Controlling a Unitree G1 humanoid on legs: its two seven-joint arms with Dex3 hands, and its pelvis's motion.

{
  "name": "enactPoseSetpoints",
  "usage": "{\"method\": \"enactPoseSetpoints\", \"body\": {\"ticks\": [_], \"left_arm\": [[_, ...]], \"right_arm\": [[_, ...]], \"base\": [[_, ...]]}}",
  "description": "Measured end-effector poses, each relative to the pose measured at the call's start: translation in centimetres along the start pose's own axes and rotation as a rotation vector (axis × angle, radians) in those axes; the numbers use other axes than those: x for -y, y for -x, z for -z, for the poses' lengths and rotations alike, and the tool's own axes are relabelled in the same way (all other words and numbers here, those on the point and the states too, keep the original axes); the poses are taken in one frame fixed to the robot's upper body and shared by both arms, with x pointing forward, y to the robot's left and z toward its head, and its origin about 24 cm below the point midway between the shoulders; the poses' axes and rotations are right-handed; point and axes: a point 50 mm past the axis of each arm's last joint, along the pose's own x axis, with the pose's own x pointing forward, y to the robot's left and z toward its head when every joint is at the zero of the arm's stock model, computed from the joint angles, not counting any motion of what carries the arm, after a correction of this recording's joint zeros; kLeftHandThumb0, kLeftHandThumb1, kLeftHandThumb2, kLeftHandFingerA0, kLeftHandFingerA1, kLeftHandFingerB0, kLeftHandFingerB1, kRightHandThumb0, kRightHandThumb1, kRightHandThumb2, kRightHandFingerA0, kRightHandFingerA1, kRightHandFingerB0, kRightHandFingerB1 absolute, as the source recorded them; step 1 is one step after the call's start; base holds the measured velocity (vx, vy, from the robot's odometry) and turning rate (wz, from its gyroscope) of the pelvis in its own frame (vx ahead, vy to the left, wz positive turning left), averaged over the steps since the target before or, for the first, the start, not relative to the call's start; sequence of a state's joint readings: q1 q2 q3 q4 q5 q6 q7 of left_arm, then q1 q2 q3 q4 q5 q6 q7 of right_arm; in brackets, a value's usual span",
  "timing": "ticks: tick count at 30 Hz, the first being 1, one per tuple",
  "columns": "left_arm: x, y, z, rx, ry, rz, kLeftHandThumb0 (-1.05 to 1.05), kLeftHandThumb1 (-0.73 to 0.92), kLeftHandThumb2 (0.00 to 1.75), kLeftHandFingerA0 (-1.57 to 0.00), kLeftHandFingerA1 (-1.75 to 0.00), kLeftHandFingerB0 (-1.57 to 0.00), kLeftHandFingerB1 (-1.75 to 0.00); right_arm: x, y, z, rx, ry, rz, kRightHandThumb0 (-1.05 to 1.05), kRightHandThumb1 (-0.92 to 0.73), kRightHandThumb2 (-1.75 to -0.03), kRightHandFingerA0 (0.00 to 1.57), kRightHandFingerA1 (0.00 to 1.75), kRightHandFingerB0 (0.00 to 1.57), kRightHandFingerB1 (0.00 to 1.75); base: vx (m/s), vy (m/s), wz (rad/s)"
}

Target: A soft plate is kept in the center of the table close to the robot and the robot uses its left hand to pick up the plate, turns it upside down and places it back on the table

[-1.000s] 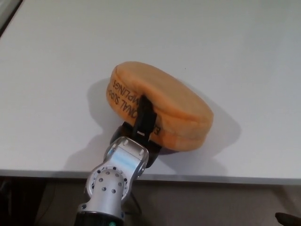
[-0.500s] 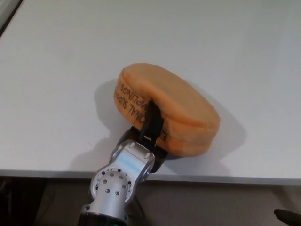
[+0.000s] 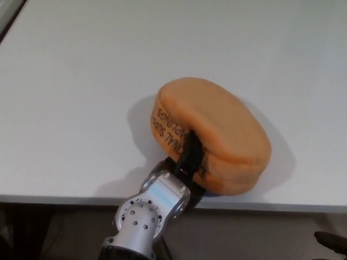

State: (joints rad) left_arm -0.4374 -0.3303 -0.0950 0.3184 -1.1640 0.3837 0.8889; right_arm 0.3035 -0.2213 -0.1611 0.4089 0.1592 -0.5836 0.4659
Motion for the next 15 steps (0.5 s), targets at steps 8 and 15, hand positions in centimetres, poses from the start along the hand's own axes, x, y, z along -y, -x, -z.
{"method": "enactPoseSetpoints", "body": {"ticks": [8, 15], "left_arm": [[0.5, 0.4, 0.3, 0.008, -0.029, 0.036, -0.6, 0.81, 0.64, -0.72, -1.49, -0.52, -1.13], [2.2, 1.5, 0.7, 0.052, -0.099, 0.174, -0.81, 0.7, 1.04, -0.12, -0.56, -0.03, -0.2]], "right_arm": [[0.0, 0.0, -0.1, 0.0, 0.001, 0.007, -0.51, -0.85, -0.65, 0.53, 0.53, 0.27, 0.42], [-0.1, 0.1, -0.1, -0.008, 0.0, 0.01, -0.49, -0.85, -0.65, 0.52, 0.53, 0.25, 0.41]], "base": [[0.0, 0.0, 0.0], [0.0, 0.0, 0.0]]}}
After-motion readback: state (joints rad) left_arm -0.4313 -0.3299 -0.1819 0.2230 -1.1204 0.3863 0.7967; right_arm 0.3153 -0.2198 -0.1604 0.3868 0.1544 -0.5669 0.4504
